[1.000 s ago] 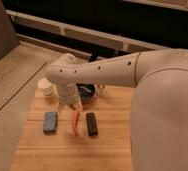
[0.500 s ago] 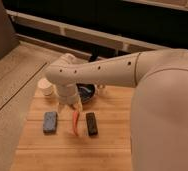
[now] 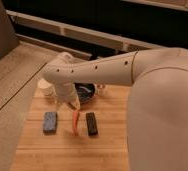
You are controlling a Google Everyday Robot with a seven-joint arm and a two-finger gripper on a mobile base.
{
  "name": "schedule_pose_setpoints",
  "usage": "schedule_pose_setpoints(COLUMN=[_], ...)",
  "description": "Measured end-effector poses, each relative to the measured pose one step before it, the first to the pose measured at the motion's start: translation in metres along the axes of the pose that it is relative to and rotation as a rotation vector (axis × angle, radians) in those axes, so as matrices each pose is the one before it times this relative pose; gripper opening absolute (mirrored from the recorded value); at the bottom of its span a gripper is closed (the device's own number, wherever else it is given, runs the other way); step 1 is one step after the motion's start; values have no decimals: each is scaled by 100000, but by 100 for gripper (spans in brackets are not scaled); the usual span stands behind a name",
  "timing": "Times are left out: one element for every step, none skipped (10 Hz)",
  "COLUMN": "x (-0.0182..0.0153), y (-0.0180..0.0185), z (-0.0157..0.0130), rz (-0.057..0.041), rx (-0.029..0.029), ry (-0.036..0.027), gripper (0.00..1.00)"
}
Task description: Place the pepper on the white sponge
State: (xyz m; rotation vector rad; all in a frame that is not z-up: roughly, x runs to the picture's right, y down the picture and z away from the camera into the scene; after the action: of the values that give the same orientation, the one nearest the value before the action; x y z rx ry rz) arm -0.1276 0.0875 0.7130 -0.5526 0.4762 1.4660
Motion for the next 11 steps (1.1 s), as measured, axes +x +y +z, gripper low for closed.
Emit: schedule_pose_setpoints(x=[-626, -204, -177, 89, 79, -33, -52, 71, 115, -52, -173], y=[-209, -335, -356, -69, -156, -124, -37, 209, 55, -285, -469], z=[726, 462, 833, 706, 785, 692, 423, 899, 681, 514, 647], rz=[4858, 2986, 5110, 3277, 2904, 1493, 586, 320, 10, 512, 1065], rx=[399, 380, 424, 129, -136, 1, 16, 97, 554, 698, 683], ry=[45, 493, 965, 1245, 1525, 1282, 858, 1808, 1616, 1212, 1540], gripper=[65, 65, 65, 65, 65, 65, 65, 65, 65, 65, 65])
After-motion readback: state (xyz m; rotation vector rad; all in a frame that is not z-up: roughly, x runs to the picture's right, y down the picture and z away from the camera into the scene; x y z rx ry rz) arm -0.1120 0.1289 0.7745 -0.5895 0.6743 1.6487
